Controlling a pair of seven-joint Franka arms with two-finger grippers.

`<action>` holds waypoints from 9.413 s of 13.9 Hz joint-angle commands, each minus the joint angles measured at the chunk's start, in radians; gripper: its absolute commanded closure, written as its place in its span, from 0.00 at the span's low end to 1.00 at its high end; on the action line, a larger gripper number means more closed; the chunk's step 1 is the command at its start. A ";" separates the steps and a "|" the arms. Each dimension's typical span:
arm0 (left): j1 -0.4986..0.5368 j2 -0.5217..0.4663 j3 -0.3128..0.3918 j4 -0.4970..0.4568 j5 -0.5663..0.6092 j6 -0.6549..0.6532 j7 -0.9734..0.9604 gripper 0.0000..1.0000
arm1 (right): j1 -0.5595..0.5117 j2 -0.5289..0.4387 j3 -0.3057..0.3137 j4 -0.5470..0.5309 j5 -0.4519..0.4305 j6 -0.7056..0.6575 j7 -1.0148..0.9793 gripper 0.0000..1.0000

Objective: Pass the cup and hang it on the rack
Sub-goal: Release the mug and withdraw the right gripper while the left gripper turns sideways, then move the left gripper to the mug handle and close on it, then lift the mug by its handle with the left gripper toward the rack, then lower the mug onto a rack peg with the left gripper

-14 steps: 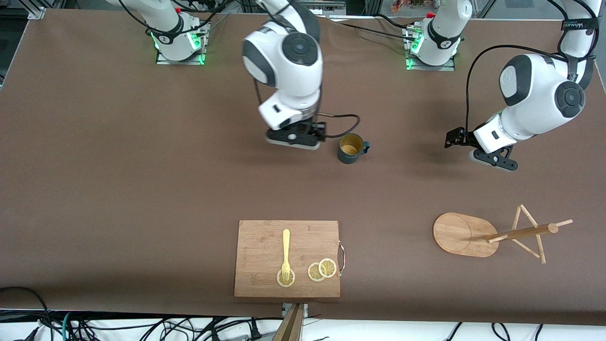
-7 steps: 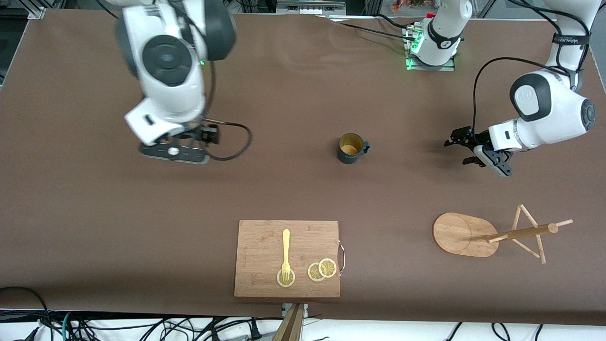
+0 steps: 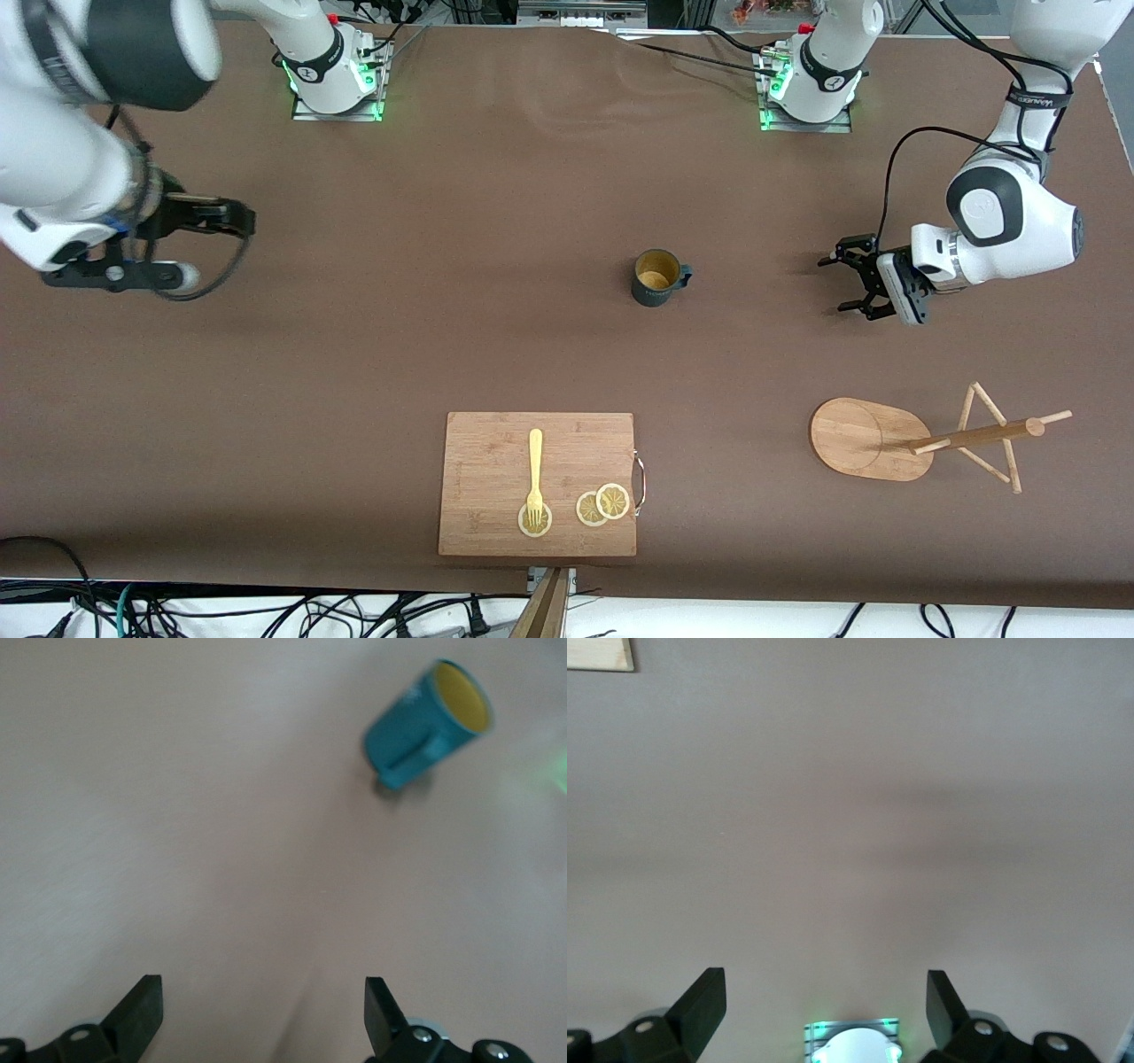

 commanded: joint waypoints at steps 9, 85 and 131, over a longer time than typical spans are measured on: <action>0.023 0.175 -0.013 -0.013 -0.261 -0.176 0.741 0.00 | -0.745 -0.279 0.760 -0.326 -0.156 0.197 -0.171 0.00; 0.364 0.230 0.099 0.406 -0.400 -0.966 -0.928 1.00 | -0.793 -0.364 0.806 -0.373 -0.222 0.230 -0.168 0.00; 0.358 0.738 0.096 0.989 -0.703 -1.078 -1.137 1.00 | -0.786 -0.346 0.773 -0.351 -0.115 0.196 -0.168 0.00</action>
